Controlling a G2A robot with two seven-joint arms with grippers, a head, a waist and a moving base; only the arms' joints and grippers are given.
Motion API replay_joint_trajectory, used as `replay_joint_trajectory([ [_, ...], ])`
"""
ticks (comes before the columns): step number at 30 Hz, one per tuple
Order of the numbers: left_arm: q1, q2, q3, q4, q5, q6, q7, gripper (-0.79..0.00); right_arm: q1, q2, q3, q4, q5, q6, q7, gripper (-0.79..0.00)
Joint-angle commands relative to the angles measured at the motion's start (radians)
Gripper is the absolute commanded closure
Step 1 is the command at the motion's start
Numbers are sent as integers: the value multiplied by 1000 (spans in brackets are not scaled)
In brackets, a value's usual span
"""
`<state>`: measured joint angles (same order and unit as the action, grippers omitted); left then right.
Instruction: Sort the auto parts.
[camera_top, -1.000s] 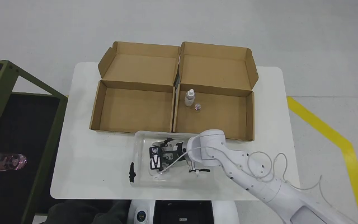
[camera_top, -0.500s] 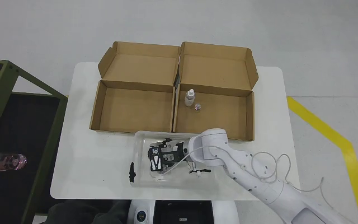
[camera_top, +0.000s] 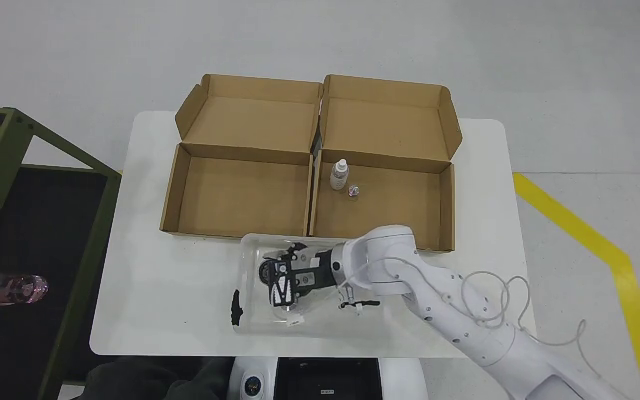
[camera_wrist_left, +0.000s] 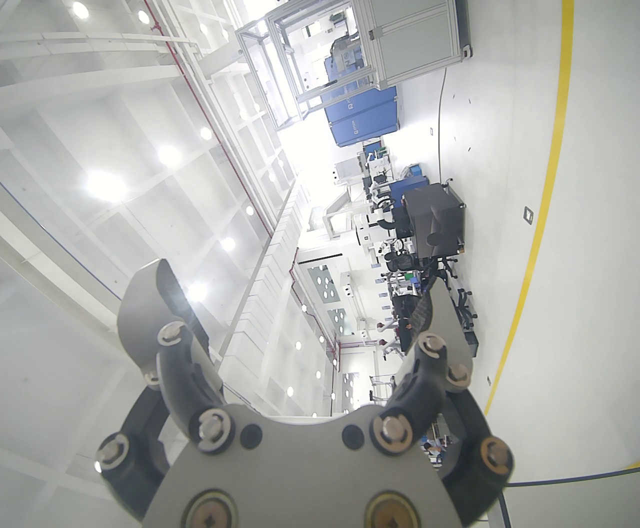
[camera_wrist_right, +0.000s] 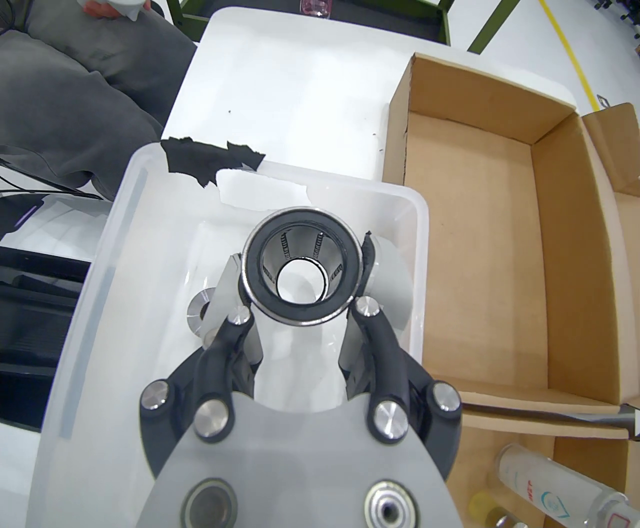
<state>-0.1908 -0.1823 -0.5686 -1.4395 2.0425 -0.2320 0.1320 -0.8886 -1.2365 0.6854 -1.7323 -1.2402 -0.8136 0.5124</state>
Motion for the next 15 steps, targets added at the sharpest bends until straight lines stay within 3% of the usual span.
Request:
replay_joint_trajectory([
  [1,0,0,0,0,0,0,0,-785,2,1,7,-9,5,-1,-1,0],
  [15,0,0,0,0,0,0,0,-785,82,-14,53,21,63,35,-29,0],
])
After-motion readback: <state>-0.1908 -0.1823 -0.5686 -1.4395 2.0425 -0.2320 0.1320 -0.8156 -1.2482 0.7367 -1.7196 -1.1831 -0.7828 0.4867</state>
